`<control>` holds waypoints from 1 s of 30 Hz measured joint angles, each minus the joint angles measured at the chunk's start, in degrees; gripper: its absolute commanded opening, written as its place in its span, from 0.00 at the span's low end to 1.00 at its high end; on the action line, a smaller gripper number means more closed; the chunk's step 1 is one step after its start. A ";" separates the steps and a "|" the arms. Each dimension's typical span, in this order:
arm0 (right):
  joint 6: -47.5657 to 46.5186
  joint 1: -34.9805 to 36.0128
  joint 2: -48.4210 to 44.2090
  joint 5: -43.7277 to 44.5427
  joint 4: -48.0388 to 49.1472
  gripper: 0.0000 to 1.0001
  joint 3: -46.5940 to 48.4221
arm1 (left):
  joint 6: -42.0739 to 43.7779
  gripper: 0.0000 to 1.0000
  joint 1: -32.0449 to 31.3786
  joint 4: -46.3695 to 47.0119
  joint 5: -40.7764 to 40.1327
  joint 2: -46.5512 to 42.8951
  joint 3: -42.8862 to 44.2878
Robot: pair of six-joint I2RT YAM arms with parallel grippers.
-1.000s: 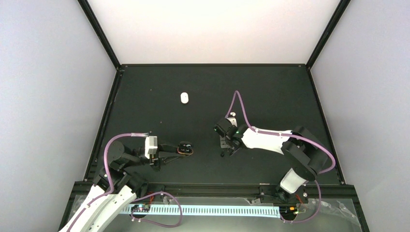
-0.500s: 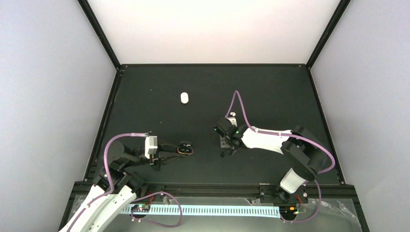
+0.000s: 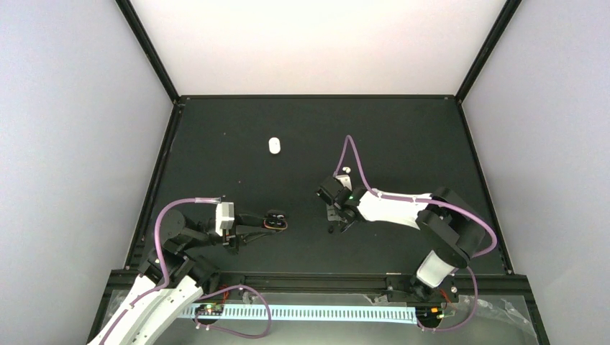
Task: Insert the wireless bluetooth earbuds into the charging case
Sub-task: Pick up the earbud from the center of the board.
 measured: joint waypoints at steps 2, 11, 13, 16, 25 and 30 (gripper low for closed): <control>0.09 0.48 0.26 0.66 -0.28 0.36 0.24 | 0.00 0.01 0.00 0.00 0.02 -0.02 0.00; 1.77 1.51 0.85 1.81 -1.29 0.35 0.90 | 0.00 0.02 -0.02 0.00 0.00 -0.68 0.00; 1.92 1.53 0.85 1.84 -1.42 0.36 0.92 | 0.00 0.01 0.00 0.00 0.00 -0.68 0.00; 2.21 1.55 0.83 1.90 -1.51 0.35 0.92 | 0.00 0.01 0.00 0.00 0.00 -0.87 0.00; 3.28 2.03 0.44 1.62 -2.54 0.37 0.79 | 0.00 0.02 0.00 0.00 0.00 -1.40 0.00; 3.65 2.40 0.15 1.53 -3.74 0.37 0.79 | 0.00 0.01 0.00 0.00 0.00 -1.42 0.00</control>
